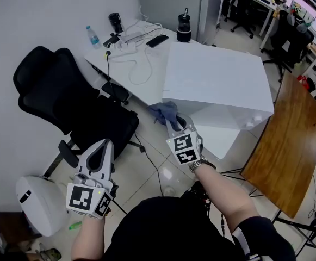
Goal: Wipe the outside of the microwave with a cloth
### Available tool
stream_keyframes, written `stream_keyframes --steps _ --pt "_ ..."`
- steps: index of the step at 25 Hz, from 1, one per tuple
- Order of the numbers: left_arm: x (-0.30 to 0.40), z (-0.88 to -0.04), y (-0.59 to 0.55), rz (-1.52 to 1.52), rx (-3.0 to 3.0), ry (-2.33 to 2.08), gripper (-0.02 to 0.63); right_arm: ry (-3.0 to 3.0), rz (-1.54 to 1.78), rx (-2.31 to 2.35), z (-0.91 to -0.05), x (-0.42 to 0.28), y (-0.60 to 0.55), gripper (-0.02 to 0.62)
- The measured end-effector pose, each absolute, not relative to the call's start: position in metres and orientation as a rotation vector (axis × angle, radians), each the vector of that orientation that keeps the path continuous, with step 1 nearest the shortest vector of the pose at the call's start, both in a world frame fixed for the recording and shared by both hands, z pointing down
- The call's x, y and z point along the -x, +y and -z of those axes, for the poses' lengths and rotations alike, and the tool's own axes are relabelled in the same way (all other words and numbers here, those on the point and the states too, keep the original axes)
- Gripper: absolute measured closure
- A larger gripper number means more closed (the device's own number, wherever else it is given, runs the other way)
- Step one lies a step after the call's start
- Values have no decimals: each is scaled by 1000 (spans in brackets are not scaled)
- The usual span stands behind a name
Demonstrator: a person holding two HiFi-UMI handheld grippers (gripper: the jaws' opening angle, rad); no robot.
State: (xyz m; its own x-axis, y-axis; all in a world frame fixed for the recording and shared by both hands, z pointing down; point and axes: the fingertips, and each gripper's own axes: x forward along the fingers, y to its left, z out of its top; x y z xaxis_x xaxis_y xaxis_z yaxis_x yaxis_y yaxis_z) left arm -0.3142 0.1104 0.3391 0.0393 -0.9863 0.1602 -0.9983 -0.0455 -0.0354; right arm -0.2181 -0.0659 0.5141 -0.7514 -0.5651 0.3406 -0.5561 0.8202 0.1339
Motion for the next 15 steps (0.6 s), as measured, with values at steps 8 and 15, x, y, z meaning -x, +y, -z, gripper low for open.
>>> stream_keyframes --steps 8,15 --pt "326 -340 105 -227 -2203 -2112 603 -2574 88 -893 -520 218 -82 549" --pt "318 -337 94 -206 -2258 -2062 603 -2514 96 -953 -521 193 -90 549"
